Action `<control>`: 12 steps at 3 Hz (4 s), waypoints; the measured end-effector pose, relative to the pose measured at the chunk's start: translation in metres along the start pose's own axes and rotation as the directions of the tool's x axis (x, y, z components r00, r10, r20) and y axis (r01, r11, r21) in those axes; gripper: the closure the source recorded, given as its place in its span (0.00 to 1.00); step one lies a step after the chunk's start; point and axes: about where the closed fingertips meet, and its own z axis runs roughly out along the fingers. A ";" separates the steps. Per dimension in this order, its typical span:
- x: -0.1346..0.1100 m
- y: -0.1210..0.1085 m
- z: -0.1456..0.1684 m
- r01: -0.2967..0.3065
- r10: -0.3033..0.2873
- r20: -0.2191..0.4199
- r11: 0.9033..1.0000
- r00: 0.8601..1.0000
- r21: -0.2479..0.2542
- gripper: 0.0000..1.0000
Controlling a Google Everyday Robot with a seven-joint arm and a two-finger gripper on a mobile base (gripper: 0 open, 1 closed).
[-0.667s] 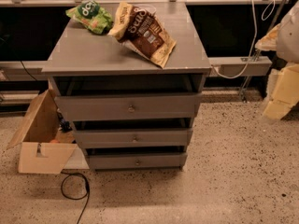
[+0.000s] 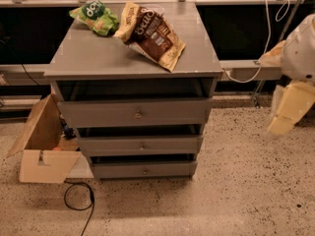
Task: Open middle drawer
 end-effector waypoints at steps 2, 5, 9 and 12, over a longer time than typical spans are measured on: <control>-0.018 0.011 0.125 0.034 0.005 0.211 0.983 0.977 -0.180 0.00; -0.026 0.020 0.234 0.021 0.042 0.235 0.965 0.971 -0.262 0.00; -0.010 -0.016 0.465 0.137 -0.127 0.150 0.989 0.980 -0.054 0.00; -0.027 -0.037 0.543 0.322 -0.337 0.170 0.940 0.926 0.111 0.00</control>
Offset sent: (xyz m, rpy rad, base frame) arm 0.0466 0.0771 -0.1982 0.3609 0.2142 0.1487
